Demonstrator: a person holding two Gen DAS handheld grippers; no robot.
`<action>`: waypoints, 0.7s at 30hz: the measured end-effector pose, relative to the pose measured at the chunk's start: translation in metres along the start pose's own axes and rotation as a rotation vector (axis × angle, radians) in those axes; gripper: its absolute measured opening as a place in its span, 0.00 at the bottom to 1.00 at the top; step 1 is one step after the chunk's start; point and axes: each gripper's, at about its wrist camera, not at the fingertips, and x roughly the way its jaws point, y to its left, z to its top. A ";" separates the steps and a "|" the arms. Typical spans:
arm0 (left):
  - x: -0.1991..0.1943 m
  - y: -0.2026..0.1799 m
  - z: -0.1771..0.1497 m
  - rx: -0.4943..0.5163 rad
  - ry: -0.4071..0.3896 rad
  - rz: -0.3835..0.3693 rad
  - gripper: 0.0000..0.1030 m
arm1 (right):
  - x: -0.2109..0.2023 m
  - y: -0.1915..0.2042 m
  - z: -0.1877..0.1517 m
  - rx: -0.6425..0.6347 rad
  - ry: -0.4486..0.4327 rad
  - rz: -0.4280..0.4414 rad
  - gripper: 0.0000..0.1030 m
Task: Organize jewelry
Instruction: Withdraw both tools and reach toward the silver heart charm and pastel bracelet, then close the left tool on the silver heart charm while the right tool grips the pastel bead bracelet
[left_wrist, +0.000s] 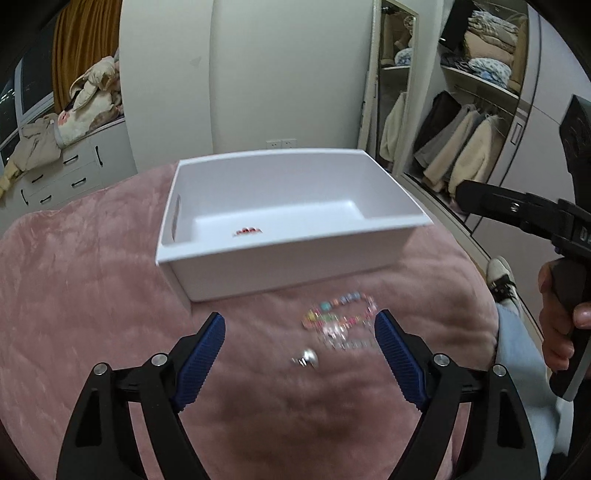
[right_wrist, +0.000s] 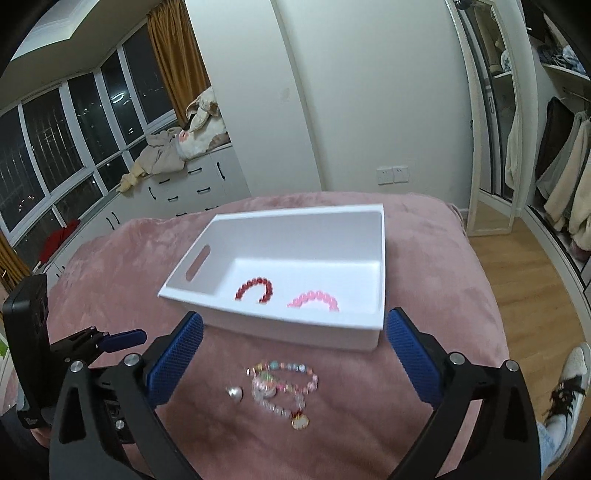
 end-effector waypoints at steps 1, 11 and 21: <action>-0.001 -0.003 -0.004 0.007 0.002 -0.001 0.82 | -0.001 0.000 -0.005 0.000 0.005 -0.002 0.95; 0.021 -0.025 -0.039 0.063 0.049 -0.020 0.76 | 0.028 -0.009 -0.041 0.074 0.141 0.048 0.68; 0.075 -0.024 -0.047 0.069 0.120 -0.017 0.62 | 0.069 -0.007 -0.048 0.043 0.259 0.014 0.38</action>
